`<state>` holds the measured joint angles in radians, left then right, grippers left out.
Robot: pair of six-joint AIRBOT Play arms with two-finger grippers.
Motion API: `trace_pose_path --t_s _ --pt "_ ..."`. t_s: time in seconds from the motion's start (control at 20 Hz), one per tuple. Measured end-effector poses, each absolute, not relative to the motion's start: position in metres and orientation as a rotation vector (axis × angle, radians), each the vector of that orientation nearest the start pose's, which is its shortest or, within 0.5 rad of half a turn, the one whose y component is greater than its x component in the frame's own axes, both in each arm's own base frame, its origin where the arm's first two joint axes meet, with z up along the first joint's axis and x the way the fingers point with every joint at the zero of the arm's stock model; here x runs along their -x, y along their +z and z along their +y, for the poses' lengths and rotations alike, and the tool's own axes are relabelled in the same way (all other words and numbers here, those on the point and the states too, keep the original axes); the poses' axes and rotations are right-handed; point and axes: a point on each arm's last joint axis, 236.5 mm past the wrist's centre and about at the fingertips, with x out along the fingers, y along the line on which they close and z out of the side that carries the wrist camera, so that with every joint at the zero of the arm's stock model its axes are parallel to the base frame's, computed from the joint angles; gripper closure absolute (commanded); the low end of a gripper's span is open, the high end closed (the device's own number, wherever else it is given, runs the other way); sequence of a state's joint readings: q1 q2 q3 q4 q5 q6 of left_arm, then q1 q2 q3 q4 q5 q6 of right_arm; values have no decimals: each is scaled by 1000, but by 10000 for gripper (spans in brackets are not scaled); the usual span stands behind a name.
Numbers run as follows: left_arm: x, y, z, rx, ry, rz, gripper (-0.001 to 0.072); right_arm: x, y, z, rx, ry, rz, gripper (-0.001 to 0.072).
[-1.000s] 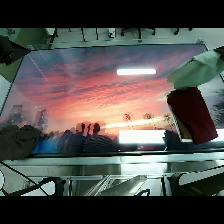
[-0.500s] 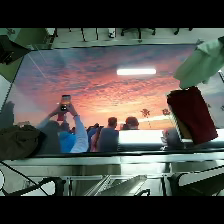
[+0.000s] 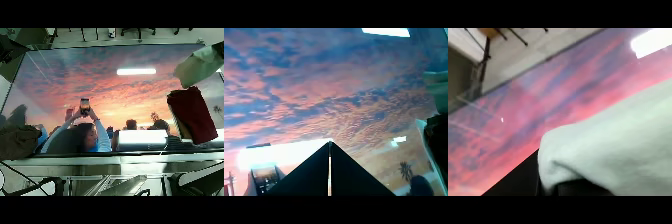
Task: Fold the shirts.
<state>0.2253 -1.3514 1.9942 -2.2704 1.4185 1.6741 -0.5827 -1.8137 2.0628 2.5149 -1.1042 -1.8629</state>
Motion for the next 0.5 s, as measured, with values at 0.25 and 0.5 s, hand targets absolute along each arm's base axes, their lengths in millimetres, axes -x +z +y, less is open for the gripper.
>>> trace_pose_path --t_s 0.25,0.5 --pt "-437 319 -54 348 -435 665 695 -529 189 -172 -696 213 642 689" --pt "-435 318 -55 344 -438 671 695 -489 219 -157 -716 241 697 689"
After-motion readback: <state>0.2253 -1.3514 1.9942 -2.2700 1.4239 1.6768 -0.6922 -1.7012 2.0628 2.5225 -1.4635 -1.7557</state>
